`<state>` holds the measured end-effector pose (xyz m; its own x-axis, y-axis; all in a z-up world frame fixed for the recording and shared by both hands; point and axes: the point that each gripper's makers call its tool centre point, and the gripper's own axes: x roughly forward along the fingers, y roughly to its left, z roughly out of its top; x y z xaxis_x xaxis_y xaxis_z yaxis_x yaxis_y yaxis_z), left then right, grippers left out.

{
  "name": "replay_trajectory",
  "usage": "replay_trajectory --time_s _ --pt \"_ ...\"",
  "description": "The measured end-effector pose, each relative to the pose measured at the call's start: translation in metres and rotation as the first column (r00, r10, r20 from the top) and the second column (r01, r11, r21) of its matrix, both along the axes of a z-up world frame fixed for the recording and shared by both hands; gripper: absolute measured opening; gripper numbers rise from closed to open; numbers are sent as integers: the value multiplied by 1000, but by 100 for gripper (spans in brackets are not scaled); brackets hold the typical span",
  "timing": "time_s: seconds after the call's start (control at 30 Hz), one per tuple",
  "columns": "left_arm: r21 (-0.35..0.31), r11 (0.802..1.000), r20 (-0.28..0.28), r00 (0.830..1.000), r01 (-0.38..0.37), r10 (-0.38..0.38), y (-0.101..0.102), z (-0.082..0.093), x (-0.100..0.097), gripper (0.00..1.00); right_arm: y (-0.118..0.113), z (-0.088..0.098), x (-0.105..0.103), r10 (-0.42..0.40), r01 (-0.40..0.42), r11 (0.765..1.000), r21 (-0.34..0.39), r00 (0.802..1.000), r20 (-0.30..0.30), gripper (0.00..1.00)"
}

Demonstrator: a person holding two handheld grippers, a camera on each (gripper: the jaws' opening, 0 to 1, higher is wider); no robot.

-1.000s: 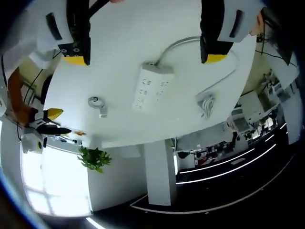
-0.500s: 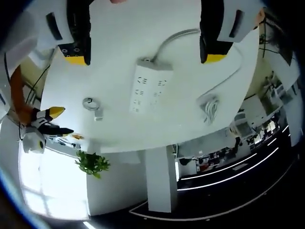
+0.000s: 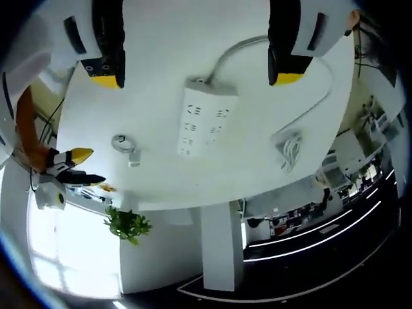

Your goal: Straighten the power strip on the desk, plug the charger into it

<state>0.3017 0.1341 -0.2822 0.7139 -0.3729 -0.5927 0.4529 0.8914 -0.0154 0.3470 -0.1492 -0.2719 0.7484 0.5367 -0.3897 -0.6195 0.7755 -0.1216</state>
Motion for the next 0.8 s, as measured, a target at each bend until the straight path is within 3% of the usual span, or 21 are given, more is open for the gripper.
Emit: replay_trajectory --time_s 0.8 --pt "13 999 -36 998 49 -49 -16 -20 32 92 8 -17 17 13 -12 1000 27 999 -43 79"
